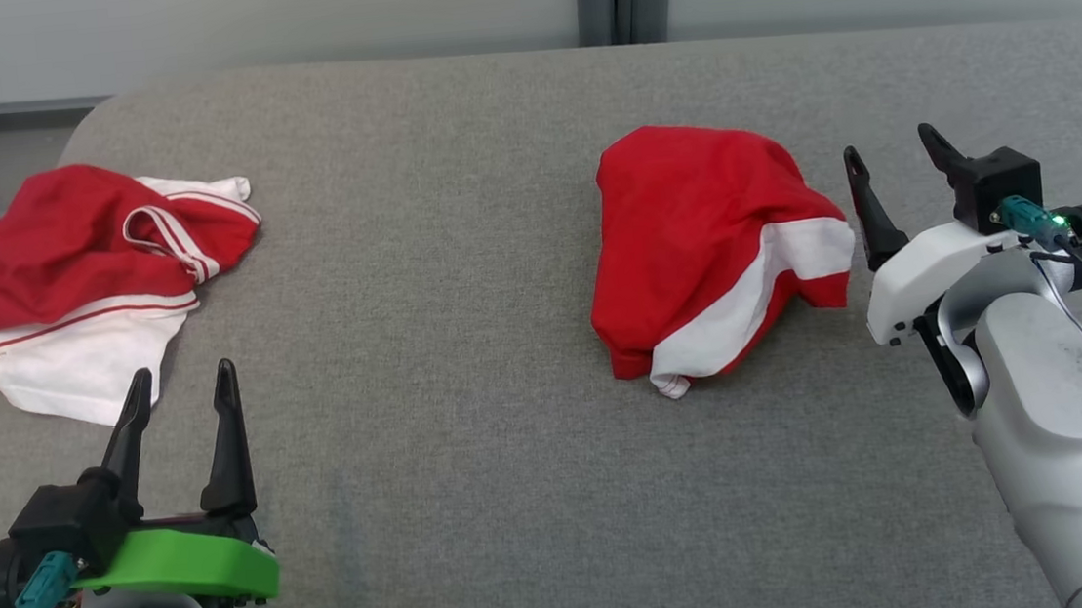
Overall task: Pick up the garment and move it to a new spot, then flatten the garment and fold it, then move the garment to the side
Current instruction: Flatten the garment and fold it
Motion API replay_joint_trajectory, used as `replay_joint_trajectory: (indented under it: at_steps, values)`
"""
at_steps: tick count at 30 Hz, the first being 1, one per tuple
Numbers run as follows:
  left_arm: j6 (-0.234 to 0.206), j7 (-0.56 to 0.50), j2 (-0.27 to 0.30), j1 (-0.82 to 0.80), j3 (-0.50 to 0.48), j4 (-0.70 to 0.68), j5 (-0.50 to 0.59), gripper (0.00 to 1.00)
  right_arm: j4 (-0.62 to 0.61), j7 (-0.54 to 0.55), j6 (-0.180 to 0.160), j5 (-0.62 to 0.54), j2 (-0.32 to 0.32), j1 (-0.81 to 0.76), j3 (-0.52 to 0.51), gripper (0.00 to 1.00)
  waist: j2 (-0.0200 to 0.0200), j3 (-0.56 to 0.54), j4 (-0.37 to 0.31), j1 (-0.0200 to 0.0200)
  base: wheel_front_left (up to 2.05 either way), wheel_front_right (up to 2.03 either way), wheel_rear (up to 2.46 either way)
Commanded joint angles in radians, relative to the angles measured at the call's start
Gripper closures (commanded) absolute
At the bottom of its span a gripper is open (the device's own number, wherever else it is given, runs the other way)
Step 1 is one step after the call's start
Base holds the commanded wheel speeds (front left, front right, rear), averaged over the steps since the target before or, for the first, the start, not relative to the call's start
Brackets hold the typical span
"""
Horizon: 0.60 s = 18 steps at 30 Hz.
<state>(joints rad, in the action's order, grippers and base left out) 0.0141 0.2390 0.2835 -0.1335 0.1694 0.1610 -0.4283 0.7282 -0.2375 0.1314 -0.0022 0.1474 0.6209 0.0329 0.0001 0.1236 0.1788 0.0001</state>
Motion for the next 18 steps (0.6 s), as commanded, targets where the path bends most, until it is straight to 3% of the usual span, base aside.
replay_joint_trajectory:
  at_steps: [1,10,18]
  values:
    - [0.009,0.008,-0.004,-0.028,0.002,0.009,-0.003,0.0,0.039,-0.008,-0.001,-0.008,0.012,0.025,-0.009,0.0,-0.0001,0.058,0.043,-0.0001,0.0,0.0,0.0]
    - [0.039,0.023,-0.035,-0.088,0.014,0.059,0.006,0.0,0.267,-0.023,-0.001,-0.04,0.013,0.097,-0.037,0.0,-0.0001,0.104,0.085,-0.0001,0.0,0.0,0.0]
    - [0.057,0.026,-0.049,-0.112,0.012,0.092,0.015,0.0,0.391,-0.026,-0.001,-0.047,-0.018,0.103,-0.051,0.0,-0.0001,0.109,0.115,-0.0001,0.0,0.0,0.0]
